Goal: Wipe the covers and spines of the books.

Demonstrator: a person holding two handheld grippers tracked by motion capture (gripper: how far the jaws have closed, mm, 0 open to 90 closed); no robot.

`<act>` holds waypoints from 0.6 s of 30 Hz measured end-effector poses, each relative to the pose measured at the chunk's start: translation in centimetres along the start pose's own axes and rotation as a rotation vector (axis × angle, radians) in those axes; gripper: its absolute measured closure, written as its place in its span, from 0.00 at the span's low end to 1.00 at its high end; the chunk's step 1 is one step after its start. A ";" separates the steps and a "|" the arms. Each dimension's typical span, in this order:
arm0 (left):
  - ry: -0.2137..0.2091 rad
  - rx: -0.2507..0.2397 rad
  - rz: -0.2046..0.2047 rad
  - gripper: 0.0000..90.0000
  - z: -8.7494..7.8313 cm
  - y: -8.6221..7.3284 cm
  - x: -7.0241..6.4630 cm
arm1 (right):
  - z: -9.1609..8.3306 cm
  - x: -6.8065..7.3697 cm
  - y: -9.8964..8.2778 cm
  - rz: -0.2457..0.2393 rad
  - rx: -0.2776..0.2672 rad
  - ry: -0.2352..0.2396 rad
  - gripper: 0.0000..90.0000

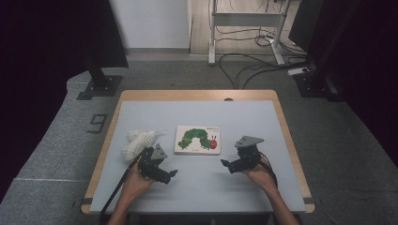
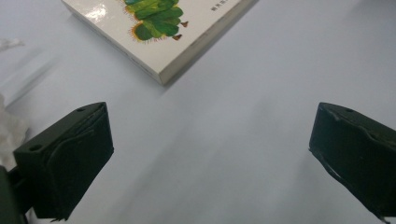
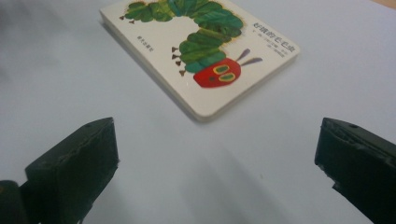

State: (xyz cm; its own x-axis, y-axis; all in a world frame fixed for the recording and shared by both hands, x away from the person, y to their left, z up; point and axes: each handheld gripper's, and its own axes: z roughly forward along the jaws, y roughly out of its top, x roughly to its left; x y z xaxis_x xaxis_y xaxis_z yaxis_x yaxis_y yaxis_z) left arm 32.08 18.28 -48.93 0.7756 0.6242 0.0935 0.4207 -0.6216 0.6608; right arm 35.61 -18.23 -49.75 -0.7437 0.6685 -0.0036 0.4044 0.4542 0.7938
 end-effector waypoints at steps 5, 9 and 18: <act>0.010 -0.023 -0.018 0.00 -1.7 -1.5 -0.6 | -2.6 -0.5 -2.1 0.013 0.006 -0.024 0.00; 0.016 -0.034 -0.034 0.00 -2.2 -2.4 -0.9 | -3.7 -0.8 -3.2 0.027 0.007 -0.044 0.00; 0.035 -0.013 -0.084 0.00 -1.6 -5.3 -0.6 | -5.3 -1.1 -6.0 0.040 0.037 -0.095 0.00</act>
State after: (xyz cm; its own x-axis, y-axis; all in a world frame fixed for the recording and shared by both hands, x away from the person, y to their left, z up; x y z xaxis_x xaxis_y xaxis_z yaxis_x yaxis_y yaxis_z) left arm 28.66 21.99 -51.26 0.7205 0.6905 0.0635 0.4773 -0.5603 0.6769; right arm 31.19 -24.86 -51.25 -0.6731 0.7389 -0.0312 0.4537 0.4459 0.7715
